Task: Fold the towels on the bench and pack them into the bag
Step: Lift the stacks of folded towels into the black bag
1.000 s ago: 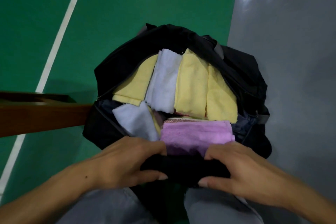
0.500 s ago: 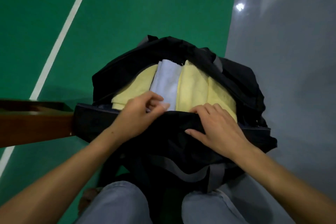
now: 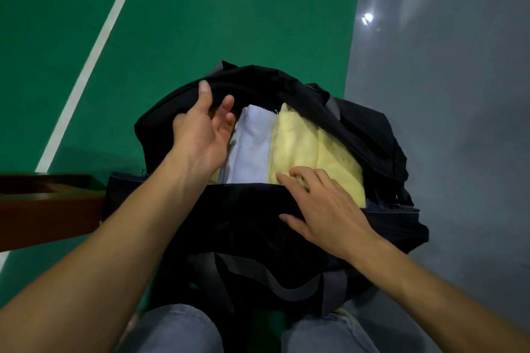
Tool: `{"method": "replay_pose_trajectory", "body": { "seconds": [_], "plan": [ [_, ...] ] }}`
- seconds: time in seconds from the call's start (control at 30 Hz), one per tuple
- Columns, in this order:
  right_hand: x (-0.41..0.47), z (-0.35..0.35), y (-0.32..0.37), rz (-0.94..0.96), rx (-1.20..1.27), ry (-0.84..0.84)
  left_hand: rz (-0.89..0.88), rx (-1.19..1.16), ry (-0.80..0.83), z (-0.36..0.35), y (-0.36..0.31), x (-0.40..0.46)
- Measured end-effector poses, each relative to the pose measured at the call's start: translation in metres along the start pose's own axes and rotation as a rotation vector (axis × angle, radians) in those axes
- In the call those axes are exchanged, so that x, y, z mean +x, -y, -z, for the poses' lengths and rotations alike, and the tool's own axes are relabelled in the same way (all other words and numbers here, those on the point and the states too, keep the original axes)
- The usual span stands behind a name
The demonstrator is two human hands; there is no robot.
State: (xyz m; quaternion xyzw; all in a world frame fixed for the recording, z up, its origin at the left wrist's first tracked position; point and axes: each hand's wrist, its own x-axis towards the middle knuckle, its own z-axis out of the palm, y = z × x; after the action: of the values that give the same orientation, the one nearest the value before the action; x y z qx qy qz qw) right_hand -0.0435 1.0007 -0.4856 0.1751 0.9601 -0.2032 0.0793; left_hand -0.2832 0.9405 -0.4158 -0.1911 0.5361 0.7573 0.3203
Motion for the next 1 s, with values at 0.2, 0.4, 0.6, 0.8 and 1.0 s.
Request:
{"method": "replay_pose_trajectory", "body": {
  "seconds": [0.2,0.4,0.6,0.8,1.0],
  "plan": [
    [0.002,-0.002,-0.003,-0.017,0.025,0.019,-0.494,0.823,0.041,0.013,-0.021,-0.053],
    [-0.001,-0.006,0.0,-0.09,0.138,0.108,-0.311,0.587,0.156,0.037,-0.059,-0.076],
    [-0.017,-0.007,0.0,-0.002,0.053,-0.063,-0.19,0.798,-0.152,0.105,-0.025,-0.052],
    [-0.063,0.023,-0.003,-0.008,0.149,0.023,-0.046,1.091,0.118,0.104,0.0,-0.066],
    [-0.096,0.032,-0.013,0.018,0.249,-0.047,-0.452,1.64,0.603,0.091,0.025,-0.102]
  ]
}}
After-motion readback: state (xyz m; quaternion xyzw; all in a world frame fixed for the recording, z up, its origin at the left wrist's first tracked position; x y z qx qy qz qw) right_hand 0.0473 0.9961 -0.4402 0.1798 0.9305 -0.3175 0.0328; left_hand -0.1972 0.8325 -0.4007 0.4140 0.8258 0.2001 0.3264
